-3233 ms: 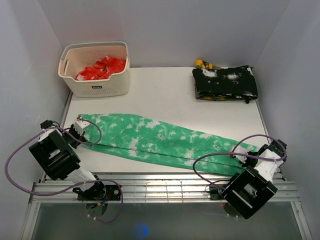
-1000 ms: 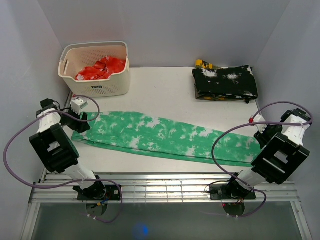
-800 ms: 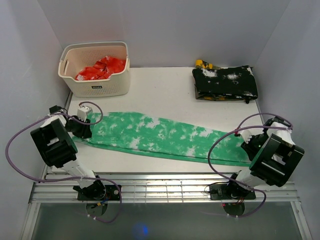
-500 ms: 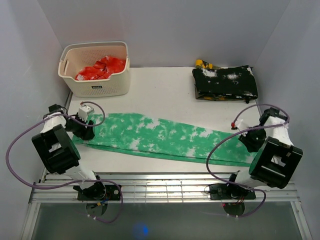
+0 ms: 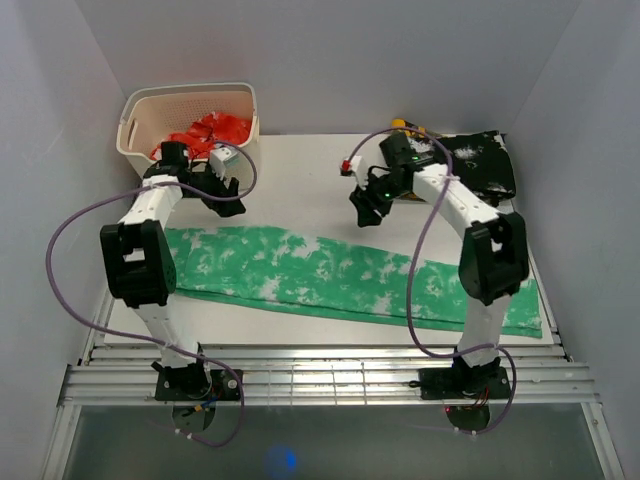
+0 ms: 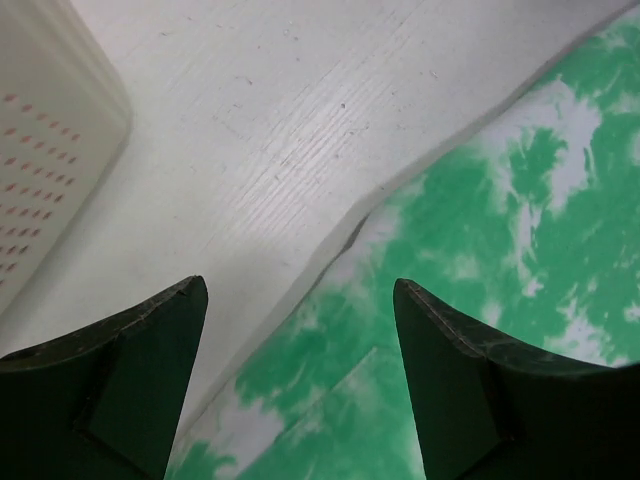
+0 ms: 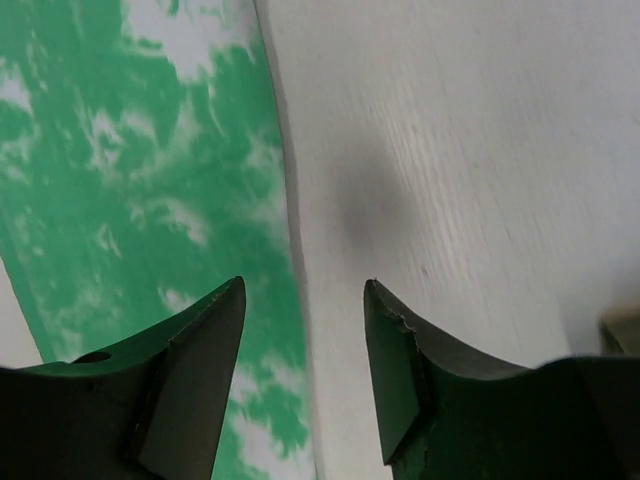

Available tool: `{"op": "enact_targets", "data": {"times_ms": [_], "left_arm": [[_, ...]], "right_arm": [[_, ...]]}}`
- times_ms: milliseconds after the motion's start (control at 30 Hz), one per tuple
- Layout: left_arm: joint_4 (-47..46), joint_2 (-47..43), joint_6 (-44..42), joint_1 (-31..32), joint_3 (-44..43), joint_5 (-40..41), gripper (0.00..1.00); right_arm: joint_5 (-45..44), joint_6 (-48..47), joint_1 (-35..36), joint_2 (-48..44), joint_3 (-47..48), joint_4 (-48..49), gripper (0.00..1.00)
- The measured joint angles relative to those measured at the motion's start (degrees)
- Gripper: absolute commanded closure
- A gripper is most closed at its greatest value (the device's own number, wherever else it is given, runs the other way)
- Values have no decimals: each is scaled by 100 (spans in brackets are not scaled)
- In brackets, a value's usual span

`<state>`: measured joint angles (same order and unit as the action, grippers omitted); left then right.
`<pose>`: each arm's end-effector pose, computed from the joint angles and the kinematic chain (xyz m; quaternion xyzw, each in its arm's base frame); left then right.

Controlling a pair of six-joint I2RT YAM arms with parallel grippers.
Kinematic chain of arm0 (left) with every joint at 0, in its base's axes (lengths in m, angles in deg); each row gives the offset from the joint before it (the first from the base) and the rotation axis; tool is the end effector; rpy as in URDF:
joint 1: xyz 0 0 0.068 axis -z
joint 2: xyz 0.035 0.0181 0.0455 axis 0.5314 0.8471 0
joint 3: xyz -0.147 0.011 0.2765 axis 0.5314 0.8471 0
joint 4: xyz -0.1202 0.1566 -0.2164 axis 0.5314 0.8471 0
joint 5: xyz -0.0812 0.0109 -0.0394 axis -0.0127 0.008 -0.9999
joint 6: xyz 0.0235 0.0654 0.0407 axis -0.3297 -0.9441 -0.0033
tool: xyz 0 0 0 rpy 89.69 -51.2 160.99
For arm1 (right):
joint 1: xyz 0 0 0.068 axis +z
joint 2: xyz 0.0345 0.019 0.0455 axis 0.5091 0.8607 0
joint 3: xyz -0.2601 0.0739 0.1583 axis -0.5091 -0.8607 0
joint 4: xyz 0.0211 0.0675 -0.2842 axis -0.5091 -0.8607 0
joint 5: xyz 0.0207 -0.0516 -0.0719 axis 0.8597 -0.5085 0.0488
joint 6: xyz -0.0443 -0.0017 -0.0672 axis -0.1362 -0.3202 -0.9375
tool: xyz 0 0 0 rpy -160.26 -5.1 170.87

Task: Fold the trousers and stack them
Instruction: Fold the trousers

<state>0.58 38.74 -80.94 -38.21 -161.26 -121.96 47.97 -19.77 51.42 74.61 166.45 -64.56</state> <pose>0.4398 -0.0023 0.2654 0.3666 0.8182 -0.2366 0.3745 0.4145 0.1923 0.2833 -0.5460 0.7647 0.1801 0.2912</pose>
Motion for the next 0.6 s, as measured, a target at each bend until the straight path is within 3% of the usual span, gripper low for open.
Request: {"op": "enact_targets", "data": {"times_ms": [200, 300, 333, 367, 433, 567, 600], "left_arm": [[-313, 1460, 807, 358, -354, 39, 20], [-306, 1797, 1032, 459, -385, 22, 31], [-293, 1825, 1058, 479, -389, -57, 36], [-245, 1825, 1075, 483, -404, -103, 49], [-155, 1823, 1060, 496, -437, -273, 59], [-90, 1775, 986, 507, -321, -599, 100], [-83, 1720, 944, 507, -221, -686, 100]], "right_arm": [[315, 1150, 761, 1740, 1086, 476, 39], [494, 1615, 957, 2315, 1585, 645, 34], [560, 1753, 1010, 2472, 1757, 680, 33], [632, 1880, 1051, 2625, 1930, 726, 33], [793, 2122, 1115, 2850, 2168, 844, 32], [1202, 2520, 1176, 3014, 2238, 1117, 36], [1338, 2603, 1196, 3040, 2238, 1172, 40]]}}
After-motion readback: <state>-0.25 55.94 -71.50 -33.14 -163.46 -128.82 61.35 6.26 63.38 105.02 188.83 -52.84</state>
